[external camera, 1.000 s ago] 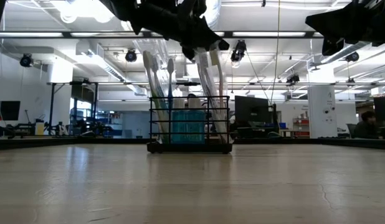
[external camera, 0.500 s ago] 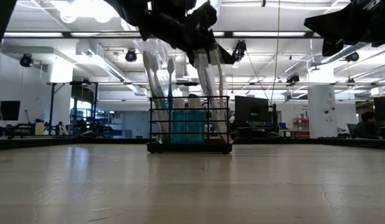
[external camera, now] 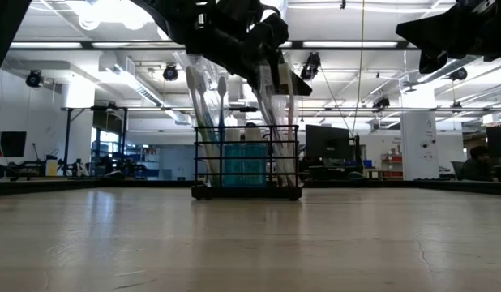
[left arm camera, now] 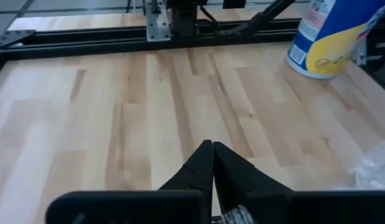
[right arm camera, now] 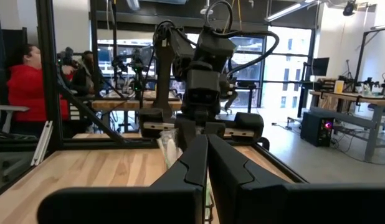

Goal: Pick & Place toothbrushing station
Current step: Return to Home Position

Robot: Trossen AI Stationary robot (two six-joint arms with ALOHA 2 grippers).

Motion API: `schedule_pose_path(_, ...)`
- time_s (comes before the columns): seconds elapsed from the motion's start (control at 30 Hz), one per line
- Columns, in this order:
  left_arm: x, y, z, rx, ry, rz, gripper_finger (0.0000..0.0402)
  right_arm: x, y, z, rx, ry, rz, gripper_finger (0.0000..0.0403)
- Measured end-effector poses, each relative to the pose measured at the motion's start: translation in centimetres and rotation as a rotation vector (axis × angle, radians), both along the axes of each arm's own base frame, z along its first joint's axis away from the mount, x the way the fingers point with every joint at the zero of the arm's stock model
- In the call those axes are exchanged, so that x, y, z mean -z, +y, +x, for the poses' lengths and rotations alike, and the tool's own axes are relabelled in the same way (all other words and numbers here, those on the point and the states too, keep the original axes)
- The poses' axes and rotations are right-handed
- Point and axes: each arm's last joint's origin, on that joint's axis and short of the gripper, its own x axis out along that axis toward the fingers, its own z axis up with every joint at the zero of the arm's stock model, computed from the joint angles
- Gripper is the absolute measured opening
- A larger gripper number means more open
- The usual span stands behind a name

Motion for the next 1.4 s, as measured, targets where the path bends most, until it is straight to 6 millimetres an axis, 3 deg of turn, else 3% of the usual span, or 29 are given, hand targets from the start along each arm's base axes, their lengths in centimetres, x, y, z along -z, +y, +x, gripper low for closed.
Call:
schedule_pose_path(0.23,-0.6,-0.6,0.0,0.038,-0.024,-0.003,0.0073,0.0,0.0,0.0,0.0,0.001,-0.003,0.0008)
schedule_pose_path(0.57,-1.9,-0.6,0.3,0.057,-0.059,-0.02,0.0236,0.1,0.0,0.0,-0.001,0.008,-0.002,0.0008)
schedule_pose_path(0.77,-3.5,-0.6,0.4,0.062,-0.066,-0.006,0.0284,0.1,0.0,0.0,-0.001,0.008,-0.002,0.0008)
schedule_pose_path(1.13,-7.0,-0.9,-1.8,0.072,-0.098,0.03,0.0288,0.1,0.0,0.0,-0.002,0.008,-0.004,0.0008)
schedule_pose_path(1.27,-9.3,-1.6,-4.7,0.118,-0.069,0.096,0.0263,0.1,0.0,0.0,-0.003,0.008,-0.001,0.0008)
schedule_pose_path(1.4,-11.5,-2.4,-9.3,0.101,-0.1,0.123,0.0189,0.1,0.0,0.0,-0.003,0.015,-0.002,0.0008)
